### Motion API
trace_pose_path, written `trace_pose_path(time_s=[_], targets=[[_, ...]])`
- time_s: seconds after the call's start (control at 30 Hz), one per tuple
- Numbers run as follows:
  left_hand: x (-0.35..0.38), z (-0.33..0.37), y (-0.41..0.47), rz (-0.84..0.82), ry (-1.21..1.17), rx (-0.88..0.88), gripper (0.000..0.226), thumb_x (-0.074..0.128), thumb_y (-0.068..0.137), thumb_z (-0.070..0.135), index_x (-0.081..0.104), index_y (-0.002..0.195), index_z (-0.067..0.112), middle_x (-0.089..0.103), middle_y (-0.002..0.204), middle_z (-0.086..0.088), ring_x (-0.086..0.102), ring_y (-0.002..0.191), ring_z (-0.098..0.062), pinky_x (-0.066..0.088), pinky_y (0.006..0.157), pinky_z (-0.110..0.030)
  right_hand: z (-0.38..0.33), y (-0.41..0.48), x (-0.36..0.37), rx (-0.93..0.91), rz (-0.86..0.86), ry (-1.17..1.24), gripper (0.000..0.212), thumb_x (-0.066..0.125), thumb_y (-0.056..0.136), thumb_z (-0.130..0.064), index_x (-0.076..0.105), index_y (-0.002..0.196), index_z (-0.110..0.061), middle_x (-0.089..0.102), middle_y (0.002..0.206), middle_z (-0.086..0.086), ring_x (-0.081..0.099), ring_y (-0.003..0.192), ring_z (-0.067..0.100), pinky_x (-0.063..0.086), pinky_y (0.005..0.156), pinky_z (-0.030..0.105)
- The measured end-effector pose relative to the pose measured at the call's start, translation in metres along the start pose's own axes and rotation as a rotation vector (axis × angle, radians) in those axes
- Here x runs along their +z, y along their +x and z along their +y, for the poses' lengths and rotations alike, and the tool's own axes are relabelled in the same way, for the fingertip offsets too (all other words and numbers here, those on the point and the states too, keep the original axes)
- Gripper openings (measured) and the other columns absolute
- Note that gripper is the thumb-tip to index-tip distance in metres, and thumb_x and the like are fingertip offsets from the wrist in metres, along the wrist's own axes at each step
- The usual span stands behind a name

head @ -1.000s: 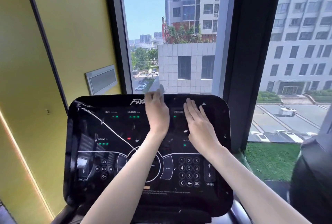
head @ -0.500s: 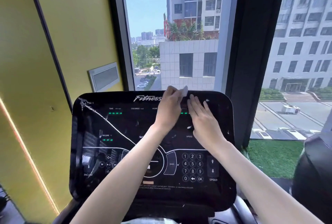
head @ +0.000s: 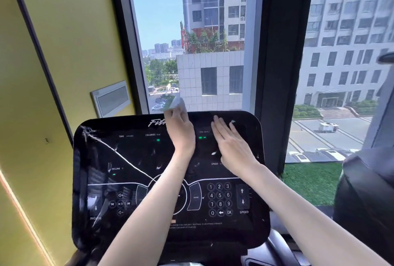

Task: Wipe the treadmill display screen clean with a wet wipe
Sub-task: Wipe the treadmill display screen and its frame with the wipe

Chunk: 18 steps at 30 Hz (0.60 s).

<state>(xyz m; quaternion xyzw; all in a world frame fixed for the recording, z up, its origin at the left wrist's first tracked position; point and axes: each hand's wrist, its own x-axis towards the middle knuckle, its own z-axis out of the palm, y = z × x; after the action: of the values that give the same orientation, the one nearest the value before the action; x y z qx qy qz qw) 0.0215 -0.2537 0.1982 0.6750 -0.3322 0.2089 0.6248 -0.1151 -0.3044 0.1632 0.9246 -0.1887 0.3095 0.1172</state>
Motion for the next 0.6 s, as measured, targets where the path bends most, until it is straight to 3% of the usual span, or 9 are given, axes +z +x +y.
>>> trace_pose_path(time_s=[0.07, 0.13, 0.3, 0.43, 0.6], targets=[[0.007, 0.008, -0.014, -0.241, 0.033, 0.238, 0.026, 0.045, 0.098, 0.016, 0.061, 0.113, 0.002, 0.048, 0.095, -0.005, 0.053, 0.080, -0.018, 0.047, 0.076, -0.025, -0.001, -0.004, 0.001, 0.017, 0.006, 0.009, 0.083, 0.049, 0.073, 0.011, 0.011, 0.147, 0.000, 0.003, 0.156, 0.014, -0.001, 0.144, 0.022, -0.004, 0.117, 0.034], [0.009, 0.009, -0.018, -0.407, 0.053, 0.395, 0.028, 0.045, 0.098, 0.019, 0.061, 0.119, 0.008, 0.047, 0.090, -0.003, 0.051, 0.078, -0.017, 0.046, 0.075, -0.023, -0.002, -0.007, 0.002, 0.027, 0.018, 0.017, 0.082, 0.049, 0.072, 0.011, 0.015, 0.145, 0.002, 0.008, 0.156, 0.016, 0.002, 0.144, 0.023, -0.002, 0.117, 0.034], [-0.007, -0.006, -0.004, -0.210, 0.062, 0.297, 0.022, 0.048, 0.095, 0.006, 0.064, 0.110, 0.000, 0.049, 0.089, -0.006, 0.050, 0.074, -0.018, 0.042, 0.074, -0.019, -0.010, -0.007, 0.000, 0.063, 0.018, 0.049, 0.086, 0.052, 0.073, 0.011, 0.009, 0.146, 0.001, 0.001, 0.156, 0.015, -0.001, 0.144, 0.023, -0.003, 0.116, 0.033], [-0.032, -0.026, 0.005, -0.144, 0.147, 0.312, 0.020, 0.048, 0.096, 0.008, 0.064, 0.102, -0.002, 0.047, 0.088, -0.004, 0.049, 0.072, -0.020, 0.039, 0.067, -0.021, -0.028, -0.003, 0.009, 0.043, 0.017, 0.076, 0.086, 0.049, 0.073, 0.013, 0.006, 0.146, 0.000, -0.004, 0.156, 0.014, -0.005, 0.144, 0.022, -0.005, 0.116, 0.032], [-0.083, -0.071, 0.034, -0.005, 0.166, 0.183, 0.017, 0.051, 0.094, 0.007, 0.064, 0.096, -0.003, 0.048, 0.090, -0.007, 0.048, 0.076, -0.020, 0.038, 0.070, -0.021, -0.044, 0.007, 0.018, 0.071, 0.035, 0.110, 0.086, 0.053, 0.074, 0.012, 0.007, 0.146, 0.002, -0.002, 0.155, 0.017, -0.003, 0.144, 0.025, -0.004, 0.117, 0.035]])
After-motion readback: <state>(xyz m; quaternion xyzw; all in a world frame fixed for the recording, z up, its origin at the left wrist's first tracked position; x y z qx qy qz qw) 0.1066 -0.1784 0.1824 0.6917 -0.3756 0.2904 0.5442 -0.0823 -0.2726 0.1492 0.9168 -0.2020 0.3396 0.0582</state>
